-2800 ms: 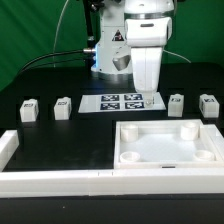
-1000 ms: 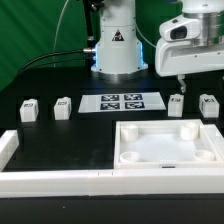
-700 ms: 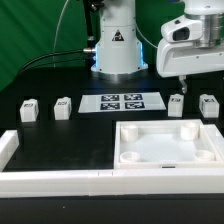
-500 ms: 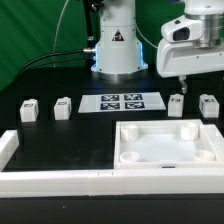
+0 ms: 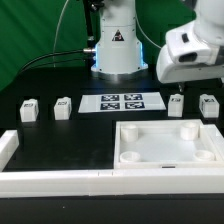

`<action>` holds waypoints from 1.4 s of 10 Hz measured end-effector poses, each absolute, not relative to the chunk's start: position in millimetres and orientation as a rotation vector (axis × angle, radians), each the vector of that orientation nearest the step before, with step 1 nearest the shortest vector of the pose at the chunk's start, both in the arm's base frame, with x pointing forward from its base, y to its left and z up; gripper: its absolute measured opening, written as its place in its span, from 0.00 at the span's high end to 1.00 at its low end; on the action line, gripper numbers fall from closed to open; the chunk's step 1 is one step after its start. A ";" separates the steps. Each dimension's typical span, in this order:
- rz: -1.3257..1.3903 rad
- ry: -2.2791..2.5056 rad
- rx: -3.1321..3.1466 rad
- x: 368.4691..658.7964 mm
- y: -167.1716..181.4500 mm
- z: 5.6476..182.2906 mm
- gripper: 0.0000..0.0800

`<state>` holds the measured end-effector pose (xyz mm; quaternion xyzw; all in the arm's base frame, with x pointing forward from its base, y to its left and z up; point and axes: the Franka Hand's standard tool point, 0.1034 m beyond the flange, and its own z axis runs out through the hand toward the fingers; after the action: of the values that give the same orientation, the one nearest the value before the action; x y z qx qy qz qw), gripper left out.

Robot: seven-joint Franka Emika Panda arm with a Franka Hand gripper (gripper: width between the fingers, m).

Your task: Assemble one leg

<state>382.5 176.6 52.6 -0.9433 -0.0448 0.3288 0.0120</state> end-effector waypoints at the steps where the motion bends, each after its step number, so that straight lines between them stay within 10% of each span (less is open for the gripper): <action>1: 1.111 -0.133 -2.916 384.6 180.3 51.5 0.19; 14: 1.473 -0.153 -2.754 381.8 190.9 12.1 0.19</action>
Offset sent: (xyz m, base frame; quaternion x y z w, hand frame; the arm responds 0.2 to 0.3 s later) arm 0.0147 0.0111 -0.0047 0.0003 -0.0006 0.0087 1.0000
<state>381.8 190.9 12.1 -0.8807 -0.0488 0.4711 0.0076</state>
